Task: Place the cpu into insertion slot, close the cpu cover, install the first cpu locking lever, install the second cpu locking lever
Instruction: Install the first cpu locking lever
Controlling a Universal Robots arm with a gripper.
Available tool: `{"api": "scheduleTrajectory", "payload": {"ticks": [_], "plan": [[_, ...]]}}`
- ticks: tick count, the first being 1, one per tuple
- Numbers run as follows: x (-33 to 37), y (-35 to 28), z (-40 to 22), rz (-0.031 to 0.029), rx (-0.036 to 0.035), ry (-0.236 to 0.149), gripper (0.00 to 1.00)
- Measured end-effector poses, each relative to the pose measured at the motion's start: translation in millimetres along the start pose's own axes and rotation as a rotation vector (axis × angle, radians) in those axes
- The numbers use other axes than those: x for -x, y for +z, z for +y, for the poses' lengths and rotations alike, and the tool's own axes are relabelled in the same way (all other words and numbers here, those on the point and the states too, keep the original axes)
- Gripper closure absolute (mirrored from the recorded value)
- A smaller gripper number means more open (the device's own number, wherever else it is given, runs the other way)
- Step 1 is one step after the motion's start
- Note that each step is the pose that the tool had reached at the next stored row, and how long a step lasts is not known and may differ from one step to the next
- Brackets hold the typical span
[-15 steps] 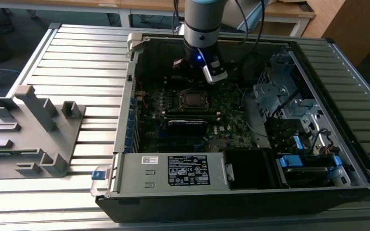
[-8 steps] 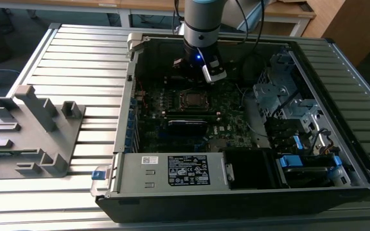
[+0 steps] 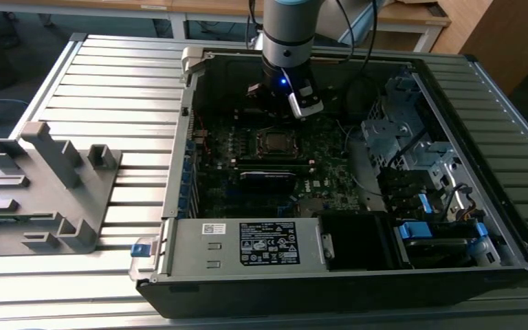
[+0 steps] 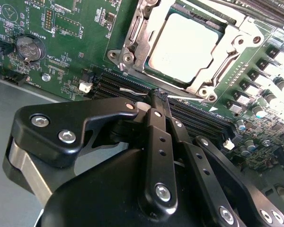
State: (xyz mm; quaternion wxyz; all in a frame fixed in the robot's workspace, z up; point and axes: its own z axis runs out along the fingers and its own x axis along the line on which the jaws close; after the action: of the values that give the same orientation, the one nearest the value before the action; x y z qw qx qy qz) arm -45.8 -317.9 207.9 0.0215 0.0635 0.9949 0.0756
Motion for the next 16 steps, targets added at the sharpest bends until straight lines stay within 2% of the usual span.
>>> {"api": "scheduleTrajectory", "payload": {"ticks": [5, 10, 16], "plan": [[0.1, 1.3, -0.2, -0.0004, -0.0004, 0.0, 0.9], [4.5, 1.9, 0.3, -0.0005, -0.0001, 0.0, 0.9], [4.5, 2.0, 1.1, -0.0006, -0.0003, 0.0, 0.9]]}}
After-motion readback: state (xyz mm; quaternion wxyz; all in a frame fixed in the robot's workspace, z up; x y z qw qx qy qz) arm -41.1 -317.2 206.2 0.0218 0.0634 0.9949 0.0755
